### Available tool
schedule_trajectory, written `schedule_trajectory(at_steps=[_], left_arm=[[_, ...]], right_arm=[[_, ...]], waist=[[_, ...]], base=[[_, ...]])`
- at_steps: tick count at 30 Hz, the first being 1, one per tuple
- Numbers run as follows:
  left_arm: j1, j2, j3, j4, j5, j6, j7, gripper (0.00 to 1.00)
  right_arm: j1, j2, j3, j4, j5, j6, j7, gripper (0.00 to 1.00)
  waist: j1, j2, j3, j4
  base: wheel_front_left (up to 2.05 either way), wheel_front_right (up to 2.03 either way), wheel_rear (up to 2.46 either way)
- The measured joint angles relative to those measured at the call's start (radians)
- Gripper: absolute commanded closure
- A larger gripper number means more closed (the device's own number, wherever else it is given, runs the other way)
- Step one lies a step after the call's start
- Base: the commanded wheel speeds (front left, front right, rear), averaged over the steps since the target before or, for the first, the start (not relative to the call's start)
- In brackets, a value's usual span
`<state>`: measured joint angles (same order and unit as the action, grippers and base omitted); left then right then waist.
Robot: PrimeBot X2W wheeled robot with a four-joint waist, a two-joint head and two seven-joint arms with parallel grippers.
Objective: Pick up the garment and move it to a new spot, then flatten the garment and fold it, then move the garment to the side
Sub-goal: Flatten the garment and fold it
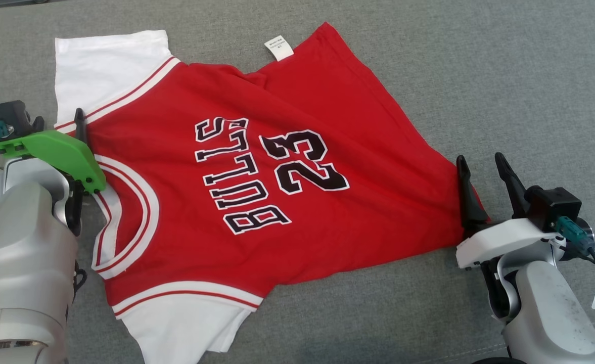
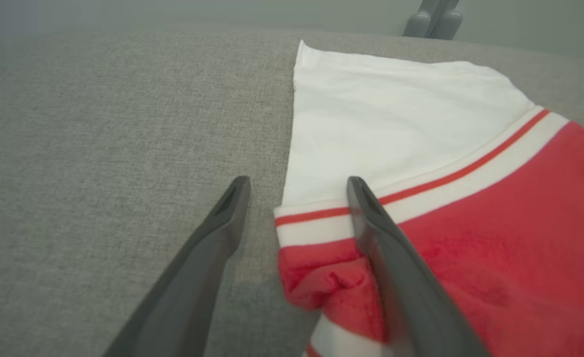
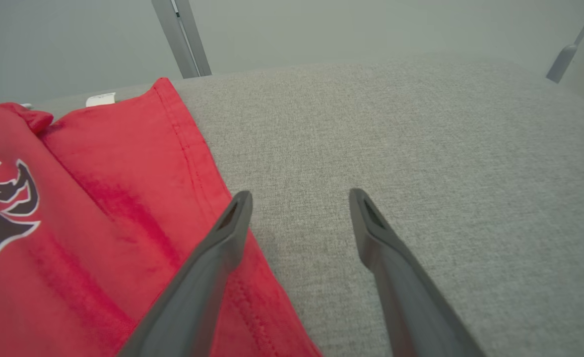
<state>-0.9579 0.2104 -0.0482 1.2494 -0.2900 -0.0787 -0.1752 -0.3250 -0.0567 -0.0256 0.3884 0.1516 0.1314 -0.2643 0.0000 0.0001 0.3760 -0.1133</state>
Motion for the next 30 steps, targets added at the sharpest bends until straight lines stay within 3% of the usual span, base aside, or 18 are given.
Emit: schedule_trajectory(at_steps=[1, 2, 4, 6, 7, 8, 9, 17, 23, 27, 29, 30], left_arm=[[-0.006, 0.003, -0.004, 0.005, 0.001, 0.001, 0.011, 0.0], [-0.016, 0.012, -0.01, 0.014, 0.002, 0.004, 0.04, 0.1], [-0.026, 0.019, -0.016, 0.017, 0.003, 0.004, 0.052, 0.38], [-0.039, 0.029, -0.037, 0.019, 0.024, 0.001, 0.052, 0.56], [-0.044, 0.031, -0.043, 0.019, 0.028, 0.001, 0.046, 0.75], [-0.047, 0.033, -0.052, 0.02, 0.035, 0.001, 0.043, 0.8], [-0.048, 0.035, -0.055, 0.02, 0.038, 0.001, 0.047, 1.0], [-0.092, 0.074, -0.088, 0.006, 0.063, 0.015, -0.032, 1.0], [-0.167, 0.13, -0.117, -0.066, 0.095, 0.016, -0.081, 1.0], [-0.177, 0.135, -0.114, -0.133, 0.098, 0.017, -0.085, 1.0], [-0.173, 0.127, -0.102, -0.125, 0.087, 0.022, -0.089, 0.0], [-0.158, 0.121, -0.094, -0.123, 0.079, 0.027, -0.089, 0.0]], right_arm=[[-0.003, 0.001, 0.0, 0.001, 0.002, 0.0, 0.0, 0.0], [-0.008, 0.001, 0.001, 0.003, 0.003, 0.0, 0.0, 0.0], [-0.011, 0.002, 0.003, 0.004, 0.004, 0.0, 0.0, 0.0], [-0.015, 0.003, 0.005, 0.001, 0.005, 0.0, 0.0, 0.0], [-0.017, 0.003, 0.005, -0.004, 0.006, 0.0, 0.0, 0.0], [-0.019, 0.003, 0.005, -0.007, 0.006, 0.0, 0.0, 0.0], [-0.021, 0.003, 0.006, -0.008, 0.006, 0.0, 0.0, 0.0], [-0.044, 0.005, 0.016, -0.022, 0.016, 0.0, 0.0, 0.0], [-0.059, 0.005, 0.031, -0.027, 0.019, 0.0, 0.0, 0.0], [-0.063, 0.006, 0.039, -0.027, 0.027, 0.0, 0.0, 0.0], [-0.063, 0.006, 0.04, -0.023, 0.031, 0.0, 0.0, 0.0], [-0.063, 0.005, 0.042, -0.023, 0.033, 0.0, 0.0, 0.0]], waist=[[0.0, 0.0, 0.004, -0.001], [0.0, 0.0, 0.012, -0.004], [0.0, 0.0, 0.02, -0.007], [0.0, 0.0, 0.028, -0.01], [0.0, 0.0, 0.033, -0.012], [0.0, 0.0, 0.037, -0.014], [0.0, 0.0, 0.041, -0.015], [0.0, 0.0, 0.077, -0.037], [0.0001, 0.0, 0.102, -0.062], [0.0, 0.0, 0.114, -0.078], [0.0001, 0.0, 0.116, -0.08], [0.0001, 0.0, 0.116, -0.079]], base=[[0.0, 0.0, 0.0], [0.0, 0.0, 0.0], [0.0, 0.0, 0.0], [0.0, 0.0, 0.0], [0.0, 0.0, 0.0], [0.0, 0.0, 0.0], [0.0, 0.0, 0.0], [0.0, 0.0, 0.0], [0.0, 0.0, 0.0], [0.0, 0.0, 0.0], [0.0, 0.0, 0.0], [0.0, 0.0, 0.0]])
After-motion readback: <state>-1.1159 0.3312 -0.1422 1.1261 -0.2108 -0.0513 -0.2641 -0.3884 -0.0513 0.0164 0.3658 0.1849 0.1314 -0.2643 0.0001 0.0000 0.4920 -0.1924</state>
